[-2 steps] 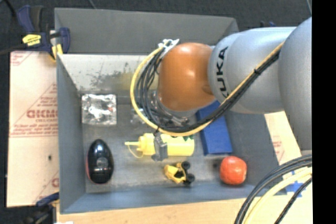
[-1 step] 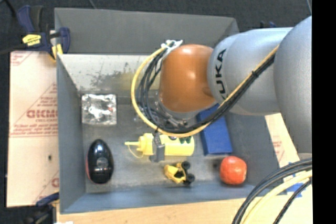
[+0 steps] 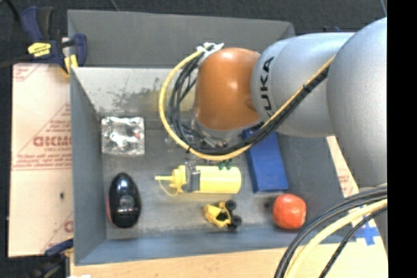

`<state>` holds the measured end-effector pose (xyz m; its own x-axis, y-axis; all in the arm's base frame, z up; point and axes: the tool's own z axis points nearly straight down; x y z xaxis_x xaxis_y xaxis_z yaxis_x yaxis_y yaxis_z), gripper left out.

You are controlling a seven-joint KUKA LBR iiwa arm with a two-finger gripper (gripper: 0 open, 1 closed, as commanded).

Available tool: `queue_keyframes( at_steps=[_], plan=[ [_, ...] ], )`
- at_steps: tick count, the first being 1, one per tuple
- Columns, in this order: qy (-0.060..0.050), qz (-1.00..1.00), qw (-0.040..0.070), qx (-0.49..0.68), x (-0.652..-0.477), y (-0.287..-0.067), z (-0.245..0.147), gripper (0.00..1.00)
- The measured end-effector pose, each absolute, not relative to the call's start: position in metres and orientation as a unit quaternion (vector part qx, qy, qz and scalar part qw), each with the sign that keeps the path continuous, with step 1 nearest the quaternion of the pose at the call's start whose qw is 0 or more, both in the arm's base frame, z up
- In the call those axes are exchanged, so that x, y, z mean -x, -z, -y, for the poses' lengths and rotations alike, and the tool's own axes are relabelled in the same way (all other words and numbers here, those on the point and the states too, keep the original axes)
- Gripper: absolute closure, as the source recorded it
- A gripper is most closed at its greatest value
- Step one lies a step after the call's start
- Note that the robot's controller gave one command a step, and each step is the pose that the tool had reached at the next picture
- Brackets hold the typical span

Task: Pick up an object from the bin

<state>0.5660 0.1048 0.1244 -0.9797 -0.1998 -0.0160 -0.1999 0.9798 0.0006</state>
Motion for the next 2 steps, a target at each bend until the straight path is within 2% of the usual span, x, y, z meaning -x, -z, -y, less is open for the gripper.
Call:
queue_keyframes(
  at_steps=[1, 2],
  plan=[
    [-0.002, -0.999, 0.009, 0.051, -0.564, -0.099, -0.095, 0.00],
    [-0.002, -0.999, 0.009, 0.045, -0.553, -0.073, -0.025, 1.00]
  ],
)
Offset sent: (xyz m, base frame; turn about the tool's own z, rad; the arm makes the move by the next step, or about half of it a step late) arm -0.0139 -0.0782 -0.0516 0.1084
